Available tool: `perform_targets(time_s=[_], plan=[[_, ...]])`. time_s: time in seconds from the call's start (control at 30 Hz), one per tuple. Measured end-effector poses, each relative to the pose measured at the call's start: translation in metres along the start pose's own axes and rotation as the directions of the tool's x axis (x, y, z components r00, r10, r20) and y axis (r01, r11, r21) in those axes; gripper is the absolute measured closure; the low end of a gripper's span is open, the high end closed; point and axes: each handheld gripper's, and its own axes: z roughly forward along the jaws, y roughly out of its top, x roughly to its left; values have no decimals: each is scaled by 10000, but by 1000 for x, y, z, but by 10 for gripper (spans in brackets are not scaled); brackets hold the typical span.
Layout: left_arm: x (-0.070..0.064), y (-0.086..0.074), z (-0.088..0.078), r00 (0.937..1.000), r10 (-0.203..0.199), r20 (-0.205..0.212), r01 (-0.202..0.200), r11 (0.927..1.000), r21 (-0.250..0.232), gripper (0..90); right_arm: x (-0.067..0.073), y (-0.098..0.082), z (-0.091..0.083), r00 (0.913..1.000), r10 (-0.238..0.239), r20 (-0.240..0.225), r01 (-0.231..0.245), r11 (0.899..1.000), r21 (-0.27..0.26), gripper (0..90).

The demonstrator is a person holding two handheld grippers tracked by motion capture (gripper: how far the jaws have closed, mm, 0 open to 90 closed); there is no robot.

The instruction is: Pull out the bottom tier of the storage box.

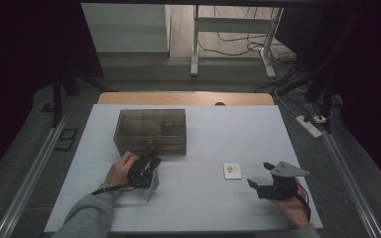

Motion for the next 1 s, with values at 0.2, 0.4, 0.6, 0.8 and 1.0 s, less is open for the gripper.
perform_targets(time_s=[0.2, 0.4, 0.6, 0.8, 1.0], plan=[[0, 0, 3, 10000, 87, 14, -87, 9999, 51, 640, 0, 0, 0, 10000, -9, 3, 9, 10000, 2, 135], [0, 0, 4, 9995, 309, -61, -309, 9995, -16, 646, 0, 0, 0, 10000, -5, 10, 5, 10000, -5, 136], [-2, 1, 4, 9990, 435, 24, -435, 9990, -43, 678, 0, 0, 0, 10000, -12, 26, 12, 10000, -9, 136], [-2, 1, 5, 9990, 444, 78, -444, 9990, 8, 696, 0, 0, 0, 10000, -5, 1, 5, 10000, 12, 136], [-2, 1, 6, 9985, 544, 98, -544, 9985, 31, 721, 0, 0, 1, 10000, -22, 16, 22, 10000, 15, 136]])
